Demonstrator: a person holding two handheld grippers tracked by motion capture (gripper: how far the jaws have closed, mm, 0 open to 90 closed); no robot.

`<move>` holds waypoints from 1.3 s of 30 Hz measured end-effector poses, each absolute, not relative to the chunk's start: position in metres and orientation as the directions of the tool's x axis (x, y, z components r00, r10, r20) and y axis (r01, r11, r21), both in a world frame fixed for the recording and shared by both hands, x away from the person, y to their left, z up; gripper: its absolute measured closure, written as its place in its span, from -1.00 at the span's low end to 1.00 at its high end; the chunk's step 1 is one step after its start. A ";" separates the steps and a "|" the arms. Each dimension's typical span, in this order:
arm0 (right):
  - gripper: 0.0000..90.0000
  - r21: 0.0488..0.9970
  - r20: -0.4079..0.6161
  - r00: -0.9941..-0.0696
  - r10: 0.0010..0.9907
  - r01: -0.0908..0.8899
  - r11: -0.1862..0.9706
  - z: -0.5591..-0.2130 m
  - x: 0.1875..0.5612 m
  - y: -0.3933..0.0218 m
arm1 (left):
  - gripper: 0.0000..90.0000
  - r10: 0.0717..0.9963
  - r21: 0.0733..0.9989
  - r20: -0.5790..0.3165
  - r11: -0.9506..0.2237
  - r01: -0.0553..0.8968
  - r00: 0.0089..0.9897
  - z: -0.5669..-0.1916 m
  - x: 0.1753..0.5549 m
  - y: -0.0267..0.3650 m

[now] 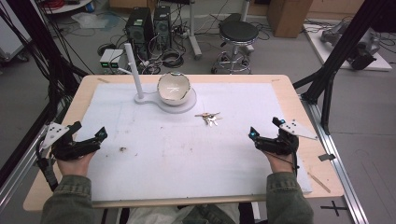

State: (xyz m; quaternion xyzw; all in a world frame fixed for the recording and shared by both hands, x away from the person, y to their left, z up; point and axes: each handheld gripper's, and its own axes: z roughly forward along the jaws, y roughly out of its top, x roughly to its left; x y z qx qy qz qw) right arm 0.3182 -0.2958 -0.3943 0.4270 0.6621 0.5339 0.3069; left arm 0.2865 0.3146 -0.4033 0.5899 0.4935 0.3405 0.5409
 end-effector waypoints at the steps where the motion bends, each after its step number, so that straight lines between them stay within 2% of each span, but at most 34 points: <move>1: -0.99 0.968 0.050 -0.448 0.893 0.241 0.067 -0.394 0.318 -0.296 | -0.96 0.951 0.974 -0.133 0.073 0.214 0.281 -0.403 0.287 0.314; 12: -0.99 0.964 0.070 -0.444 0.893 0.261 0.054 -0.394 0.317 -0.296 | -0.96 0.942 0.973 -0.144 0.079 0.215 0.304 -0.404 0.287 0.312; 39: -0.99 0.960 0.049 -0.440 0.897 0.267 0.079 -0.394 0.324 -0.292 | -0.96 0.944 0.971 -0.159 0.096 0.219 0.290 -0.406 0.288 0.314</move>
